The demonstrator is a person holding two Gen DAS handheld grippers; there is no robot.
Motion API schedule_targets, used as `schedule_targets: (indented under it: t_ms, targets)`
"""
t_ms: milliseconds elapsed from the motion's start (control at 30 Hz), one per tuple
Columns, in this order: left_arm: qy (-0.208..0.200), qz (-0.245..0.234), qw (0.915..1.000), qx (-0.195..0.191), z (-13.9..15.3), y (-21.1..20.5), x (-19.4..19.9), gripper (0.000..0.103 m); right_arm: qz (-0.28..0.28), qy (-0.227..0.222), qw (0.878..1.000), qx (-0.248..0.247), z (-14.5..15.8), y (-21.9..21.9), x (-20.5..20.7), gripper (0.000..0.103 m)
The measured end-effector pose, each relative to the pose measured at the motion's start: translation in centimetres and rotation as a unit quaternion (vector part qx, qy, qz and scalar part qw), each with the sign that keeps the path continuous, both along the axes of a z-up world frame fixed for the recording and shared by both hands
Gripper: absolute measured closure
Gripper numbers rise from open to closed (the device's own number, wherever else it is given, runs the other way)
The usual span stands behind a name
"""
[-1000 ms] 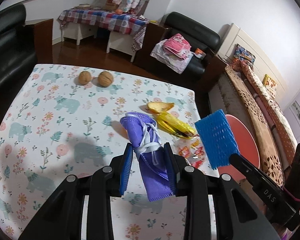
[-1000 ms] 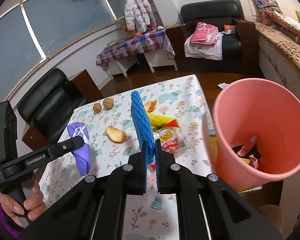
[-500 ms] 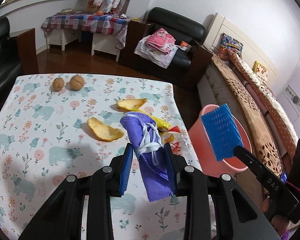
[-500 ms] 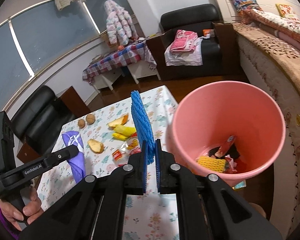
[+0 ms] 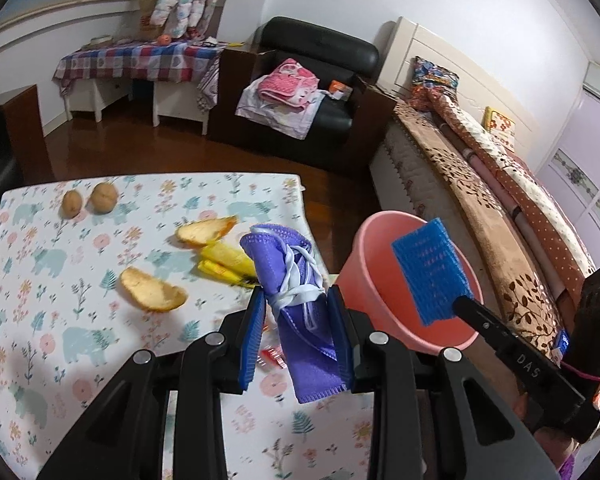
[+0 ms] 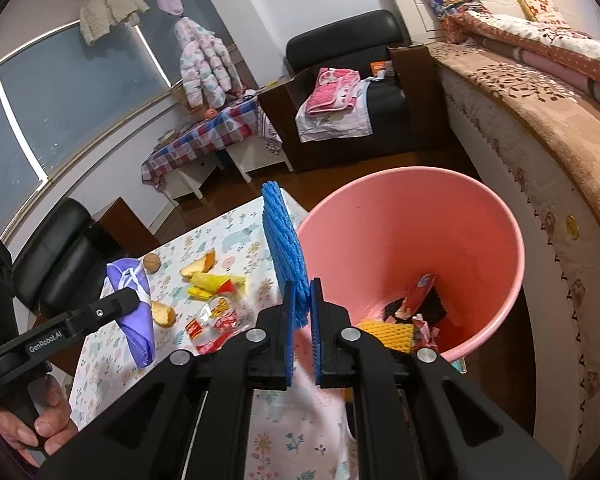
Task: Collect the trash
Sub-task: 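Carry the purple cloth bag and blue net over the pink bucket, then open the left gripper to drop the purple bag while the right gripper releases the blue net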
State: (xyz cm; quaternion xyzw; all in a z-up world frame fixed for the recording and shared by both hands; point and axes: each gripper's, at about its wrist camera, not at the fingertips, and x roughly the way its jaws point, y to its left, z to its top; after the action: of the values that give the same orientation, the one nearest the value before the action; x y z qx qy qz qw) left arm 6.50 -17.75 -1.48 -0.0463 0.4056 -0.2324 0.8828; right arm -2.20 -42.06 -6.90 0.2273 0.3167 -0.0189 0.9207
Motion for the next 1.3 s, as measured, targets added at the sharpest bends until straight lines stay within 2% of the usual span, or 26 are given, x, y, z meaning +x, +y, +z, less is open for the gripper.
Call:
schedule_targets:
  t_ms: [733,933,1300]
  targets:
    - [-0.021,-0.108,0.9937,-0.02,1.3,-11.4,0.9,0.072,-0.077,0.019,0.997,-0.002,-1.8,-6.2,-0.5,0.096]
    - [-0.02,-0.122,0.9922,-0.013,0.6,-14.1,1.4,0.072,-0.086,0.027,0.996,-0.002,-2.5,-7.1,-0.6,0.096]
    - [-0.009,-0.134,0.9909,0.005,-1.6,-16.6,2.2,0.072,-0.095,0.043,0.995,0.001,-3.8,-8.2,-0.3,0.096]
